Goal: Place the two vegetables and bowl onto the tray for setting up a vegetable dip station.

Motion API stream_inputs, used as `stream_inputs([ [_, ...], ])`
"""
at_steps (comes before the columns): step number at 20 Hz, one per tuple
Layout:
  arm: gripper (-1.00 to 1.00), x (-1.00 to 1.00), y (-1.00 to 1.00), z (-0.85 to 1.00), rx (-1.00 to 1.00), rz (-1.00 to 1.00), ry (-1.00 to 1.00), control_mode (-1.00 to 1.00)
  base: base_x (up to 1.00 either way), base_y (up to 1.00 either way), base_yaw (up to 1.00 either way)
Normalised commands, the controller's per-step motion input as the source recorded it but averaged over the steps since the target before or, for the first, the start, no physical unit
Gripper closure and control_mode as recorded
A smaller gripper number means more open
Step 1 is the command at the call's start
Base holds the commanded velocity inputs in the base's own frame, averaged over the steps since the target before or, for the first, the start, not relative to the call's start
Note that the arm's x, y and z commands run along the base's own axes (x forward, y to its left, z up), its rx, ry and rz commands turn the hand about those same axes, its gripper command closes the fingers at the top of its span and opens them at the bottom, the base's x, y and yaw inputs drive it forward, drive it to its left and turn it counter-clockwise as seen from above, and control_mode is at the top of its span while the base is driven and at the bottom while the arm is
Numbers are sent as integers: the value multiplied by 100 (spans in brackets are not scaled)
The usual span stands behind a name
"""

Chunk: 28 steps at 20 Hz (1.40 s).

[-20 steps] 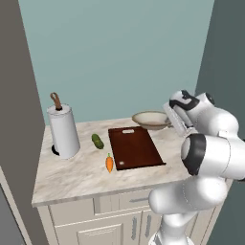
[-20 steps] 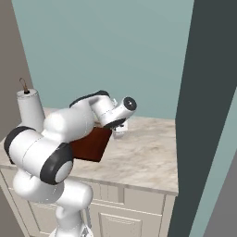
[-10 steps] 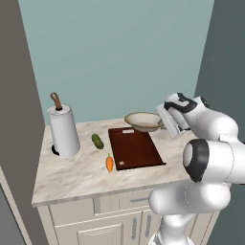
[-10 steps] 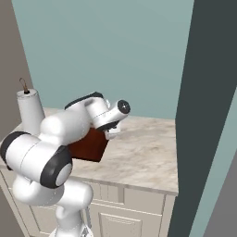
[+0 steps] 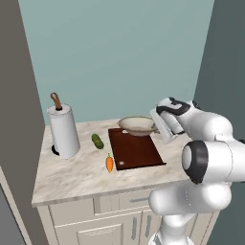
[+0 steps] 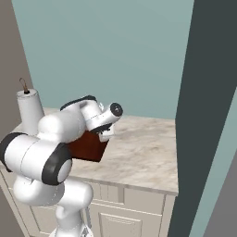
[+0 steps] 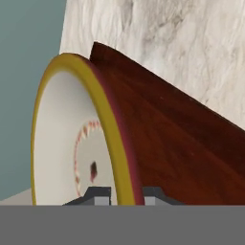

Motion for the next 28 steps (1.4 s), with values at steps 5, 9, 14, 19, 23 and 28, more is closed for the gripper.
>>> stream_inputs([
  [5,100,0,14,-34,0,0,1,-100,0,0,0],
  [9,100,5,12,-23,1,0,0,-100,0,0,0],
  [14,100,5,8,-14,1,0,0,-100,0,0,0],
  [19,100,2,7,-8,0,0,-3,-100,0,0,0],
  [23,100,0,4,-8,0,0,-4,-100,0,0,0],
  [28,100,0,3,-12,0,0,-7,-100,0,0,0],
])
